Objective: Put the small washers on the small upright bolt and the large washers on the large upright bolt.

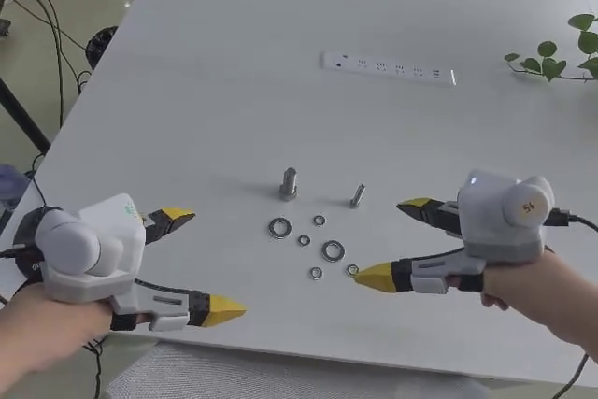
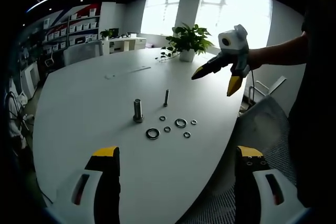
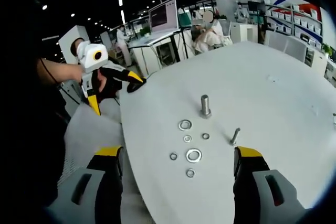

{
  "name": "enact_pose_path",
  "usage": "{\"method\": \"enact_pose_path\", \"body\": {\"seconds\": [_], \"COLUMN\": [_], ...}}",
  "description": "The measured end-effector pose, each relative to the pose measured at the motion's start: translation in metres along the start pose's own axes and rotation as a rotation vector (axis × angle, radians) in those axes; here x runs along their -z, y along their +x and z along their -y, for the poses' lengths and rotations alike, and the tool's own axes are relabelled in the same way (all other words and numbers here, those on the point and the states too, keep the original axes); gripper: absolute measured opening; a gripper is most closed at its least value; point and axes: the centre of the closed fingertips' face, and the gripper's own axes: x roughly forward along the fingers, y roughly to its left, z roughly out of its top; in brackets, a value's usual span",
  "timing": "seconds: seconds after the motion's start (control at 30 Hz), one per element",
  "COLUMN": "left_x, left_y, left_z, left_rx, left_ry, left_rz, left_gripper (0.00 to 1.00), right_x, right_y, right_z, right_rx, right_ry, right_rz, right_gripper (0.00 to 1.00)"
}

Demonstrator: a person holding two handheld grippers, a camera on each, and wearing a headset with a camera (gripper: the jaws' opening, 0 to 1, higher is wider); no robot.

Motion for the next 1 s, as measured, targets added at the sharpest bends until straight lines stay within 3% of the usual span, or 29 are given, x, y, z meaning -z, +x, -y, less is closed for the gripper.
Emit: {"method": "enact_pose_path", "body": {"seconds": [0.13,0.5,0.7,1.0], "left_x": [0.000,0.003,0.005,0.009], "left_y": [0.001,0.000,0.000,0.000], "left_z": [0.001,0.001,0.002,-0.001], "left_rx": [0.006,0.012,0.018,0.022], "left_ry": [-0.005,-0.001,-0.001,-0.007], "left_rz": [0.000,-0.010,-0.010,-0.011], "left_gripper": [0.91,0.91,0.91,0.91], "right_x": [-0.009,-0.014,-0.015,-0.022], "right_y": [0.008,0.028,0.043,0.061], "right_z": [-0.002,-0.007,0.002,0.004], "right_rx": [-0.012,-0.027,-0.024,-0.031], "right_ry": [-0.018,-0.055,-0.069,-0.102], "right_rz": [-0.010,-0.075,-0.107,-0.147], "right_gripper": [0.87,0.82,0.79,0.77]}}
